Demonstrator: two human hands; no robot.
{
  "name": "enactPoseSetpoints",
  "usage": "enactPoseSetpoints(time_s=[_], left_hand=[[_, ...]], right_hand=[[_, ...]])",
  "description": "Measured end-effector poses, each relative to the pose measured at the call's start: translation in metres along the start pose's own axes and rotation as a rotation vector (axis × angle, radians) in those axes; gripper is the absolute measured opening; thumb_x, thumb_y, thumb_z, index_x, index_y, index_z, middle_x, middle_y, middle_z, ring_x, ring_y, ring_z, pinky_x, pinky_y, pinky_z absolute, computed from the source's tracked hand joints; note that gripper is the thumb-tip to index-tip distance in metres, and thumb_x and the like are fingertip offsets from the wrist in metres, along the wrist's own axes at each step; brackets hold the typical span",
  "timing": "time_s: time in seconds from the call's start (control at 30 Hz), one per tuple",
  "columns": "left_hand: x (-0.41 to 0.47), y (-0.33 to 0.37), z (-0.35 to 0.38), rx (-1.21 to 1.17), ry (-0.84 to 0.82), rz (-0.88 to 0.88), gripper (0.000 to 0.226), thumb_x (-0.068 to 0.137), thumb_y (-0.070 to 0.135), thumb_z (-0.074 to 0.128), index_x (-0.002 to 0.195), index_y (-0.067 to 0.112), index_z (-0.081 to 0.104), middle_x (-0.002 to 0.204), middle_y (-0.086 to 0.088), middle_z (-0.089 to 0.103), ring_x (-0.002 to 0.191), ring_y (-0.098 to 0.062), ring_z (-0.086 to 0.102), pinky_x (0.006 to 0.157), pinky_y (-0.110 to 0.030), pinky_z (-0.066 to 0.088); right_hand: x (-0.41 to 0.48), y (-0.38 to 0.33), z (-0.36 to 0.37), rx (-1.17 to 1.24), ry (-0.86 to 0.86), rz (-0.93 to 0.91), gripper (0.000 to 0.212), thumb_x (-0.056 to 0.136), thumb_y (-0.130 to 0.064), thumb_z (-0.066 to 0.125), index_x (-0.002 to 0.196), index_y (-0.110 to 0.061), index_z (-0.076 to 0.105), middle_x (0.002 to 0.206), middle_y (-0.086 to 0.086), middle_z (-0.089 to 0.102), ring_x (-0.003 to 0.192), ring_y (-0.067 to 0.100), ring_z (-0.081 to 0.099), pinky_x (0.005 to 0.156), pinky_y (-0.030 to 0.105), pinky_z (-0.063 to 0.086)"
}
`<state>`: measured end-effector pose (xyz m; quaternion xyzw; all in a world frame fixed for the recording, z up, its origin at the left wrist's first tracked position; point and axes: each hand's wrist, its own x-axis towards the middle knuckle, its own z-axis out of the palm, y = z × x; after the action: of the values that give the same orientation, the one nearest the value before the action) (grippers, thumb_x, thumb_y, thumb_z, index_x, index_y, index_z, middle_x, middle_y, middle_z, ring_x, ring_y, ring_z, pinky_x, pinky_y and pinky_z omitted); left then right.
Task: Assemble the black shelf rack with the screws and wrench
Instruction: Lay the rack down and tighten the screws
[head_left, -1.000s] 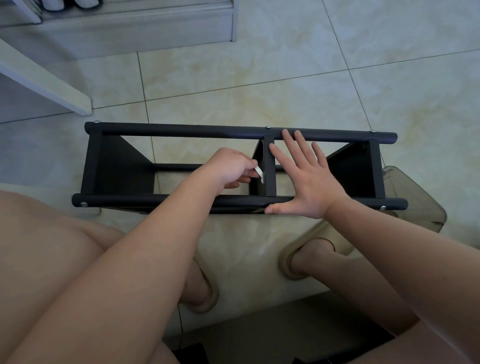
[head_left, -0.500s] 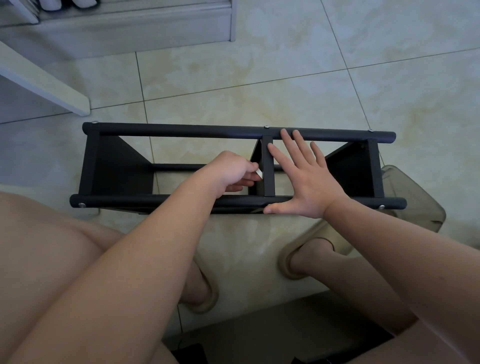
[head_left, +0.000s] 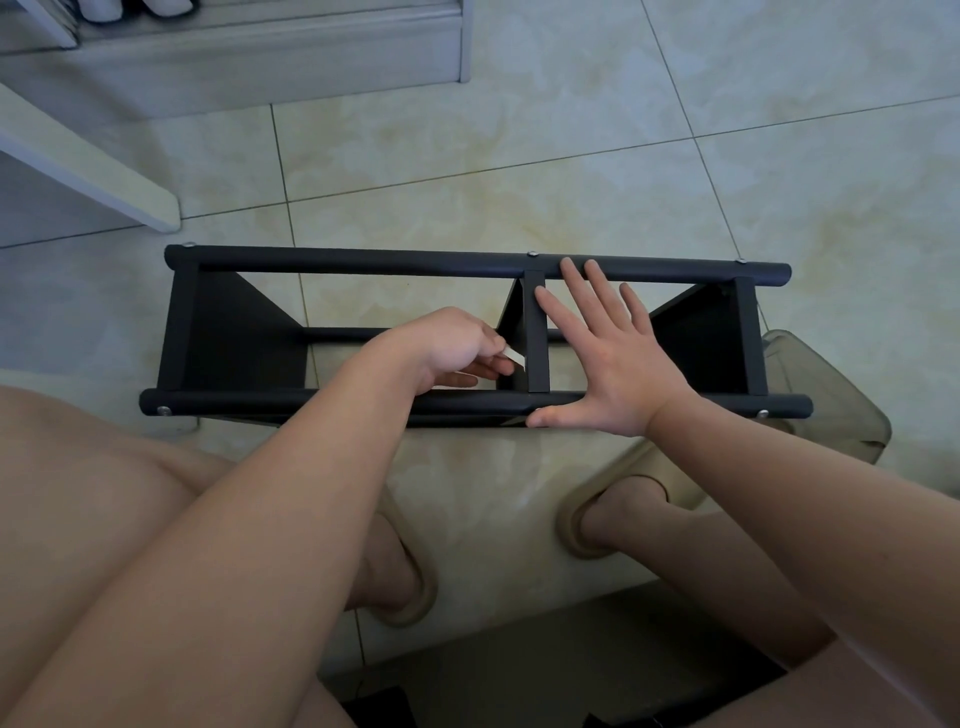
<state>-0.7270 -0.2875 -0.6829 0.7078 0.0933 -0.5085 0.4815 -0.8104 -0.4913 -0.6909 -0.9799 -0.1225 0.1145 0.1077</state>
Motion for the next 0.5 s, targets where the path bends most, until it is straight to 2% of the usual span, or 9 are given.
enactPoseSetpoints(time_s=[0.3,0.5], left_hand=[[-0.0044,-0.0034,-0.0077,0.089,-0.093,0.026,0.020,0.103,0.012,0.052,0.087,0.015,0.063,0.079,0.003,0.076,0.083,-0.010,0.068,0.068,-0.022,0.047],[-0.0092,-0.0025,-0.0072,0.207,-0.118,0.074,0.019,0.102,0.008,0.053,0.089,0.012,0.065,0.085,0.002,0.074,0.069,-0.004,0.063,0.070,-0.024,0.044]], right_hand=[[-0.0005,-0.0011,-0.0018,-0.008,-0.017,0.006,0.128,0.064,-0.101,0.038,0.163,-0.029,0.001,0.170,0.003,-0.015,0.156,0.026,-0.018,0.125,0.055,-0.003],[-0.0006,-0.0019,-0.0029,-0.017,-0.029,0.011,0.129,0.063,-0.101,0.038,0.163,-0.028,0.002,0.170,0.004,-0.015,0.156,0.026,-0.018,0.125,0.055,-0.002]])
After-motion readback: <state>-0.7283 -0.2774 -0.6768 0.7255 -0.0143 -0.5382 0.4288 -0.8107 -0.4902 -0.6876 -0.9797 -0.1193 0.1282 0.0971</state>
